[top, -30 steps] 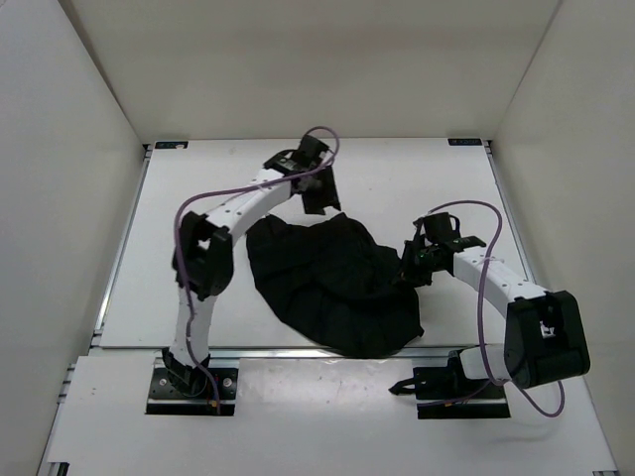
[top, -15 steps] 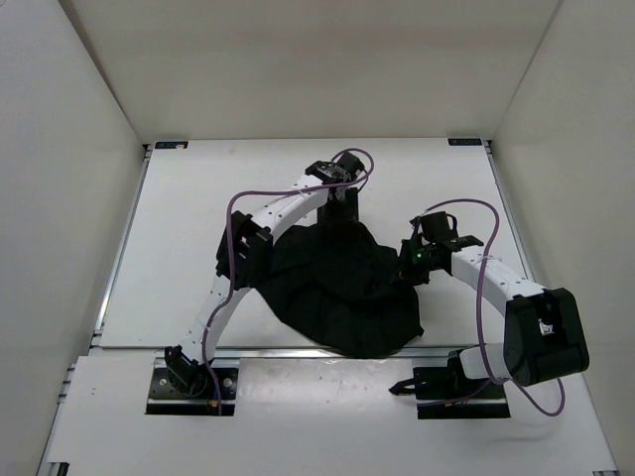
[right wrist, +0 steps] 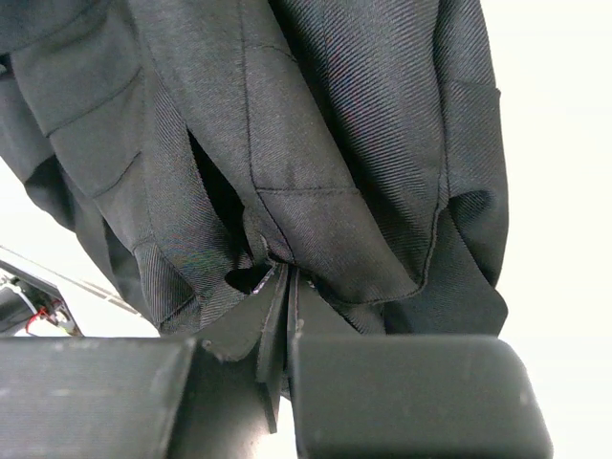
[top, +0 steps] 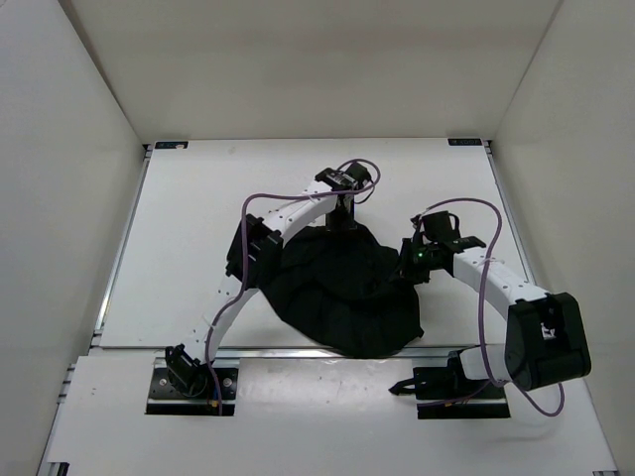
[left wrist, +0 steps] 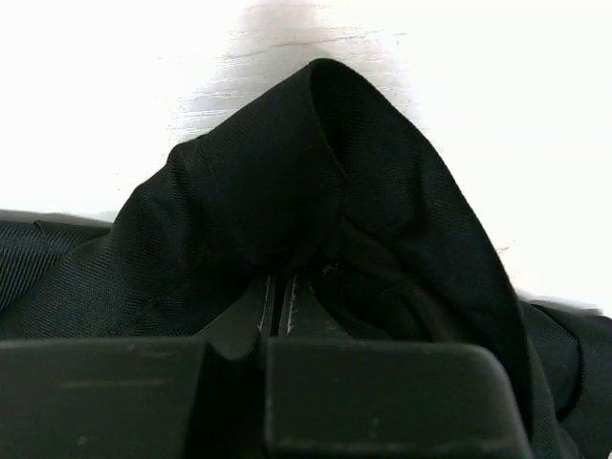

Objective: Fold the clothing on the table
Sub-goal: Flatten the skirt out

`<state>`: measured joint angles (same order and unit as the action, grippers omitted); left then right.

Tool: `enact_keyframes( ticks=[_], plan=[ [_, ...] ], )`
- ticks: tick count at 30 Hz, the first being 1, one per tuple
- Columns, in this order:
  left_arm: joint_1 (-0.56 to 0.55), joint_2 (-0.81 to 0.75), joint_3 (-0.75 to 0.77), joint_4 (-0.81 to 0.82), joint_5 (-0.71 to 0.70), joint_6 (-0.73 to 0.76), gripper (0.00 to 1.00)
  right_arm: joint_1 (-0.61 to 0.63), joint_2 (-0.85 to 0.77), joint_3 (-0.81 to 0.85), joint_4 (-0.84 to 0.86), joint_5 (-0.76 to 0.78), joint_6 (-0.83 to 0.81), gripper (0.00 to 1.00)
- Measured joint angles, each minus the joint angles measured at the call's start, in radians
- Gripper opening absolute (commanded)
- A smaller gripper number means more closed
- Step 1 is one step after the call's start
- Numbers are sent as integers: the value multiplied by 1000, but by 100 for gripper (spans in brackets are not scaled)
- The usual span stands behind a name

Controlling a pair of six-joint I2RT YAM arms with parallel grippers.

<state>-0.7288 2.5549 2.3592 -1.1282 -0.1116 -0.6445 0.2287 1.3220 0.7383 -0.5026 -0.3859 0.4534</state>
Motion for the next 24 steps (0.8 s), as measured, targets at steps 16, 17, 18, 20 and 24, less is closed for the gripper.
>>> enact_keyframes(
  ticks=[16, 17, 18, 20, 24],
  plan=[
    [138, -571, -467, 118, 86, -28, 0, -174, -226, 195, -48, -19, -9, 0],
    [163, -671, -525, 146, 96, -36, 0, -198, -255, 217, -48, -15, -8, 0],
    [192, -771, -576, 175, 111, -47, 0, -211, -278, 236, -50, -10, -5, 0],
    [239, -934, -644, 236, 157, -72, 0, -223, -317, 284, -59, -6, 8, 0],
    [283, -1164, -751, 332, 251, -99, 0, -209, -369, 359, -62, -19, 31, 0]
  ],
)
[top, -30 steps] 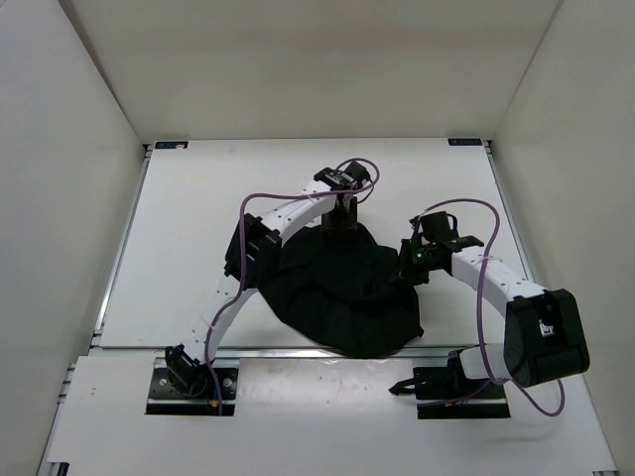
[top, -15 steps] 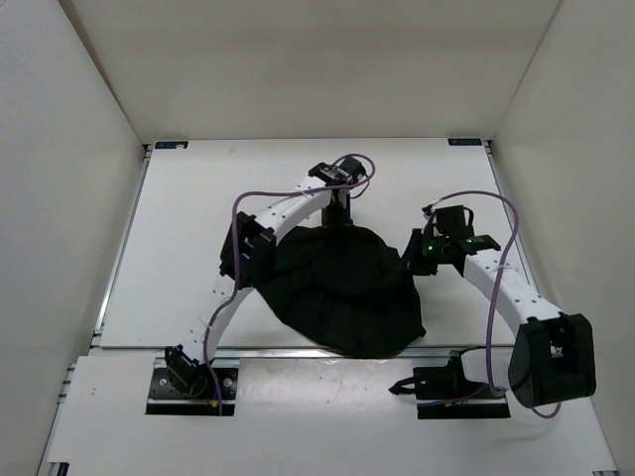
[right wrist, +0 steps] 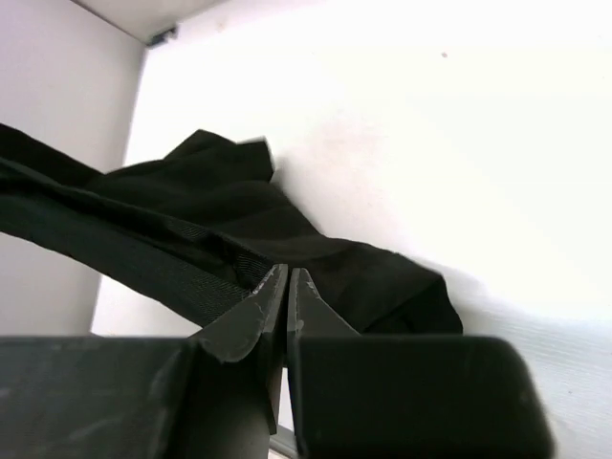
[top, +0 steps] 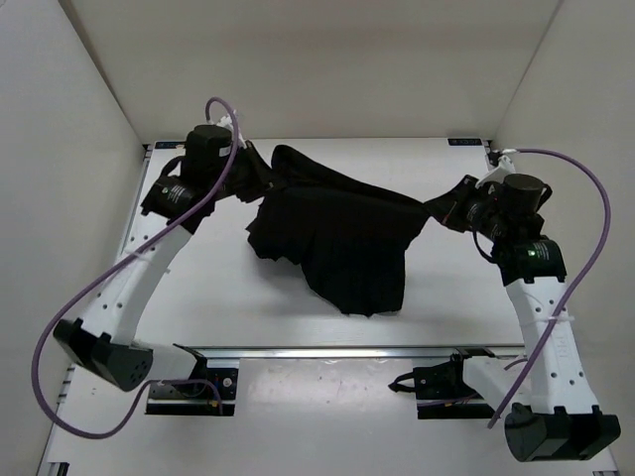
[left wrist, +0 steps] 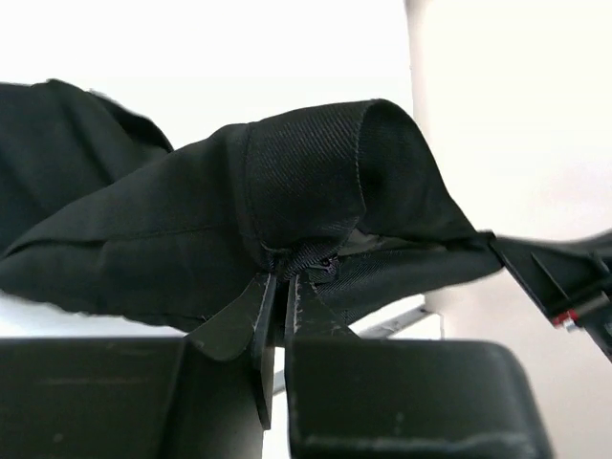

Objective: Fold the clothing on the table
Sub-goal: Flatten the skirt out

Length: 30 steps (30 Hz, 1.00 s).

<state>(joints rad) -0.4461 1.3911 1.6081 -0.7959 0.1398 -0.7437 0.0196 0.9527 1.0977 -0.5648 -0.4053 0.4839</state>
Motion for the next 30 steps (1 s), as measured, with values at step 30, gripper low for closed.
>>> enact_keyframes(
  ticks=[30],
  plan=[
    [161, 108, -123, 271, 183, -10, 23, 50, 505, 396, -14, -58, -28, 0]
  ],
)
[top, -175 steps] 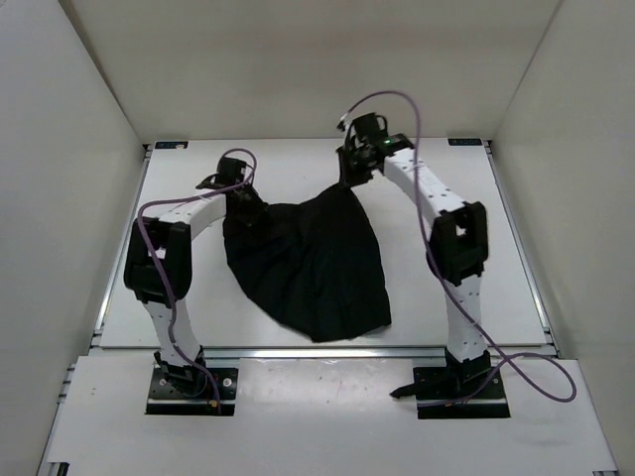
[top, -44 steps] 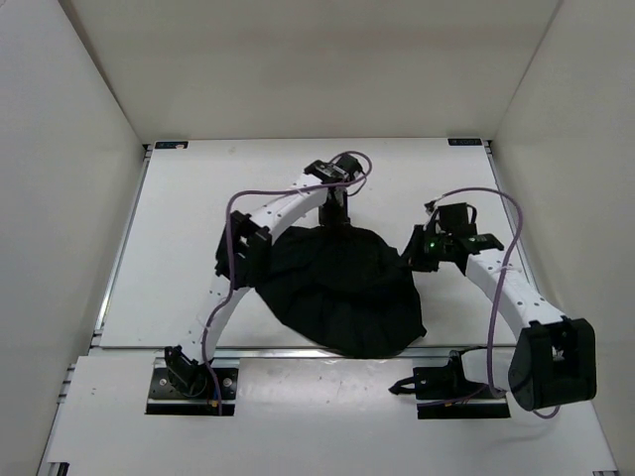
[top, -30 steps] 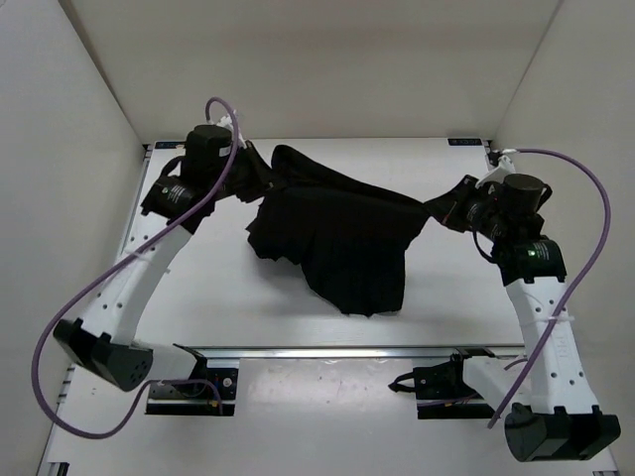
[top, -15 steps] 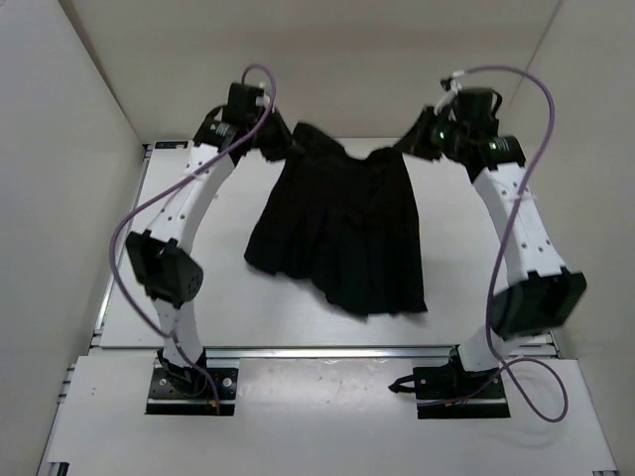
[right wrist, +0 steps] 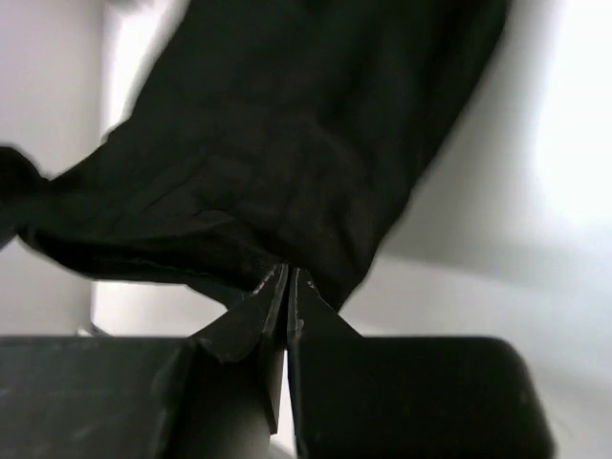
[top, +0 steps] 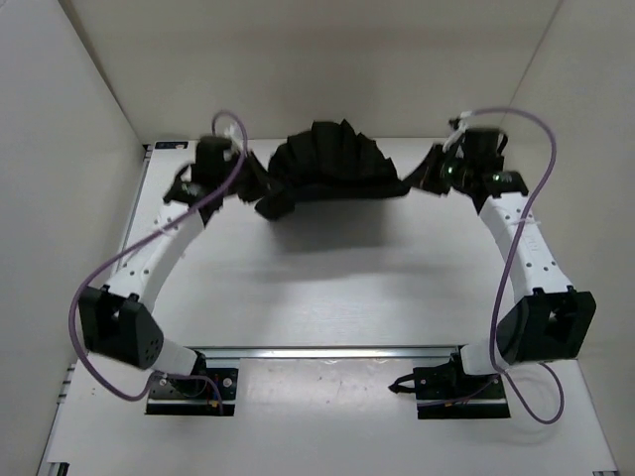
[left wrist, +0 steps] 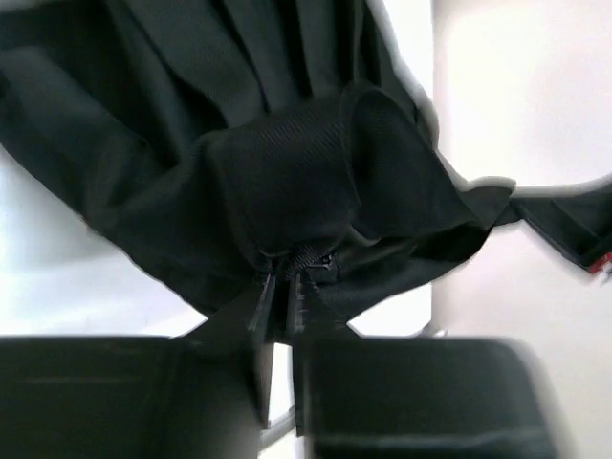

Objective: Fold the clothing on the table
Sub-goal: Flatten the skirt out

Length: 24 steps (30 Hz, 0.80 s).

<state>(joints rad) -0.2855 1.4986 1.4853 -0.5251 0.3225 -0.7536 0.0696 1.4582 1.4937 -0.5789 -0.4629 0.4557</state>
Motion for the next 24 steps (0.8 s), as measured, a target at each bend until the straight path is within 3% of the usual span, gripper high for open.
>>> enact_keyframes(
  ticks=[1, 3, 5, 7, 10, 14, 24],
  plan=[
    [-19, -49, -130, 28, 0, 5, 31, -2, -21, -86, 6, 2, -1, 3],
    [-53, -126, -378, 75, 4, 16, 38, -8, -60, -250, -11, 10, -5, 28],
    [-69, -180, -599, 86, 16, 21, 43, -13, -106, -396, -37, 35, -6, 64],
    [-64, -232, -793, 72, 35, 24, 51, -13, -164, -519, -59, 60, -21, 77],
    [-45, -341, -940, 27, 33, 19, 57, -13, -233, -630, -85, 81, -28, 81],
    [-66, -449, -931, 48, 2, -1, 56, 7, -243, -670, -63, 101, -29, 81],
    [-243, -376, -903, 92, -127, -109, 59, 141, -80, -669, 4, 198, -45, 74]
  ],
)
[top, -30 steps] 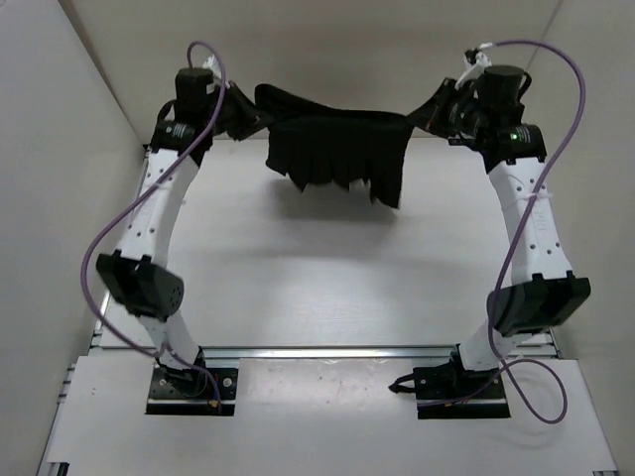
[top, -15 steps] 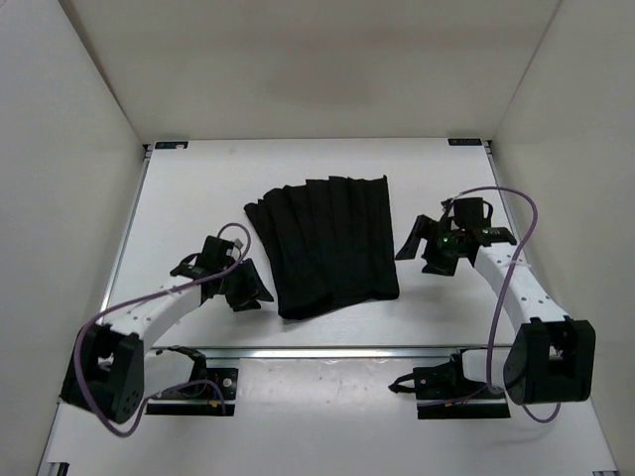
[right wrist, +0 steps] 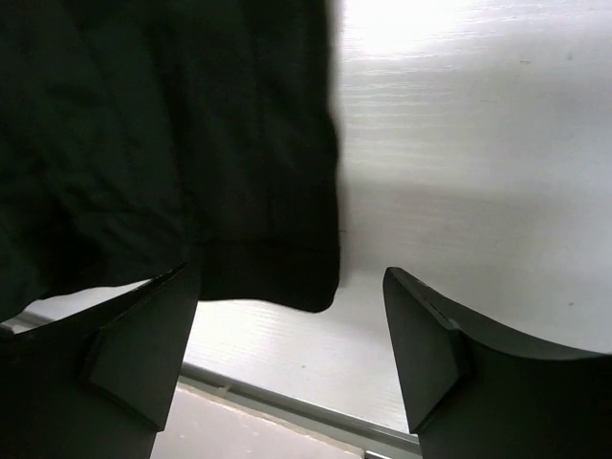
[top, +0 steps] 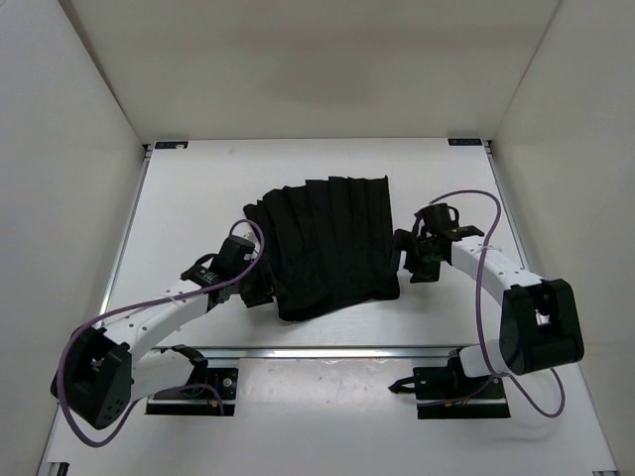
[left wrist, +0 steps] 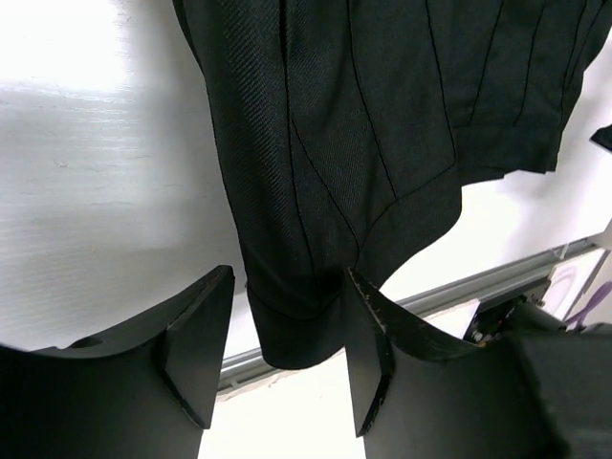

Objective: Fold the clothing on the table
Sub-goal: Flatten the skirt out

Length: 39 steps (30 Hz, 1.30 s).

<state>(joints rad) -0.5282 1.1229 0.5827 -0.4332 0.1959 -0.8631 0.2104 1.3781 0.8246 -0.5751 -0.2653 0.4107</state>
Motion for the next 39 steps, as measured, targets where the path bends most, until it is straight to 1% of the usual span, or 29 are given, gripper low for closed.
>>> enact_keyframes(
  ticks=[3, 4, 5, 6, 7, 8, 9, 10, 11, 12, 17, 19, 22, 24, 25, 27, 28, 30, 31, 33, 36, 39],
  plan=[
    [-16, 0, 0, 2, -22, -24, 60, 1, 30, -8, 16, 2, -2, 72],
    [-20, 2, 0, 4, -27, -31, 58, 2, 36, -14, 23, 2, -4, 70],
    [-24, 5, 0, 8, -31, -39, 49, 6, 45, -21, 34, -2, -4, 61],
    [-28, 11, 0, 12, -32, -46, 29, 10, 54, -27, 43, -9, -10, 56],
    [-33, 23, 0, 18, -34, -56, 21, 13, 64, -33, 53, -15, -13, 54],
    [-37, 36, 0, 23, -37, -56, 15, 18, 76, -38, 60, -22, -13, 49],
    [-41, 53, -2, 28, -37, -53, 6, 22, 92, -40, 64, -26, -13, 42],
    [-43, 66, -4, 31, -39, -56, 0, 27, 107, -39, 68, -31, -18, 25],
    [-43, 75, -4, 30, -42, -60, 0, 31, 119, -39, 72, -35, -27, 3],
    [-43, 81, -4, 31, -44, -60, 0, 35, 132, -39, 75, -42, -29, 0],
    [-3, 83, 2, -5, -58, -32, 0, 52, 152, -34, 65, -49, -26, 0],
    [49, 75, 0, -16, -50, -8, 0, 45, 147, -29, 59, -49, -31, 0],
    [171, 86, 20, -4, 4, 23, 0, 5, 118, 4, 21, -67, -49, 0],
    [221, 176, 144, -53, 32, 56, 0, -30, 113, 95, -26, -84, -60, 1],
    [226, 234, 236, -76, 40, 76, 0, -44, 113, 156, -38, -85, -68, 0],
    [225, 323, 411, -63, 55, 106, 0, -70, 102, 266, -32, -87, -74, 0],
    [225, 340, 468, -41, 59, 115, 0, -85, 87, 307, -21, -90, -74, 1],
    [227, 325, 513, 7, 72, 122, 0, -108, 28, 339, 5, -98, -73, 0],
    [231, 298, 501, 24, 80, 122, 0, -119, -15, 334, 6, -106, -71, 0],
    [243, 225, 410, 58, 92, 122, 0, -133, -90, 294, 4, -121, -70, 0],
    [254, 108, 180, 74, 114, 106, 0, -123, -191, 151, -2, -161, -66, 1],
    [227, 27, -55, 60, 120, 67, 0, -90, -231, -19, -47, -192, -65, 0]
  ],
)
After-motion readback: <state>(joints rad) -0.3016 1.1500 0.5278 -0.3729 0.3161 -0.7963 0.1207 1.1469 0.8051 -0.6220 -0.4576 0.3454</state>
